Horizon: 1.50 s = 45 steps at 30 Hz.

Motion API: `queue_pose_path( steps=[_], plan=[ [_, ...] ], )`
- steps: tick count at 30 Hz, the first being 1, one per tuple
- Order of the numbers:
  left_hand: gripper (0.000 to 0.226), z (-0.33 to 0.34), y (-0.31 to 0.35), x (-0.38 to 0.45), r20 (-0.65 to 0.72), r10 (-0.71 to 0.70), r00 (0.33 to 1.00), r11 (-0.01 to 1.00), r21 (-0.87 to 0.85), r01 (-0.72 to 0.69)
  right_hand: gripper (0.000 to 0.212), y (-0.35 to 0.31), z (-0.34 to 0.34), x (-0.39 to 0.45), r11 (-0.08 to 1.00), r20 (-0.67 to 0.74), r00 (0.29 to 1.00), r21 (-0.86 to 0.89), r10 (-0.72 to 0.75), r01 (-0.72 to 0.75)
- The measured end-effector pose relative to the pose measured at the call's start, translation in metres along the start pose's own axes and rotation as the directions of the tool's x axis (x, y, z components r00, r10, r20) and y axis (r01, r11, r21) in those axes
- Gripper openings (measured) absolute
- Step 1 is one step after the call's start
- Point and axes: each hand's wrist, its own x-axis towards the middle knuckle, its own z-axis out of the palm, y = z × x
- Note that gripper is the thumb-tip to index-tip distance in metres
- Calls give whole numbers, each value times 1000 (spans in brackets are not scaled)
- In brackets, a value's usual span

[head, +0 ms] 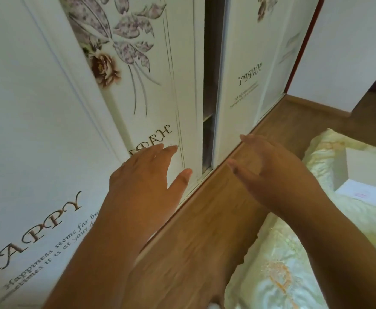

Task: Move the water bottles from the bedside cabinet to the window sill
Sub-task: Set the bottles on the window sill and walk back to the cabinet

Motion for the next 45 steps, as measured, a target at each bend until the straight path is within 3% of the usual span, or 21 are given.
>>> queue_pose_path(
  steps=[9, 16, 28, 40, 45],
  plan=[
    [72, 25, 62, 99, 88, 157, 984, 986, 37, -161, 73, 67, -29, 54, 987, -60, 986, 2, 158, -158],
    [65, 45, 100, 186, 143, 361, 921, 932, -91, -351, 68, 100, -44, 95, 949, -161, 942, -68, 293, -307],
    [65, 50, 122, 372, 164, 558, 814, 830, -131, -542, 67, 96, -50, 217, 862, -323, 827, -61, 460, -503],
    [65, 84, 158, 467, 275, 621, 734, 780, -133, -611, 69, 134, -42, 288, 796, -334, 756, -27, 563, -604],
    [68, 101, 194, 502, 309, 568, 763, 815, -78, -575, 69, 181, -54, 323, 803, -282, 768, 16, 575, -596]
  ],
)
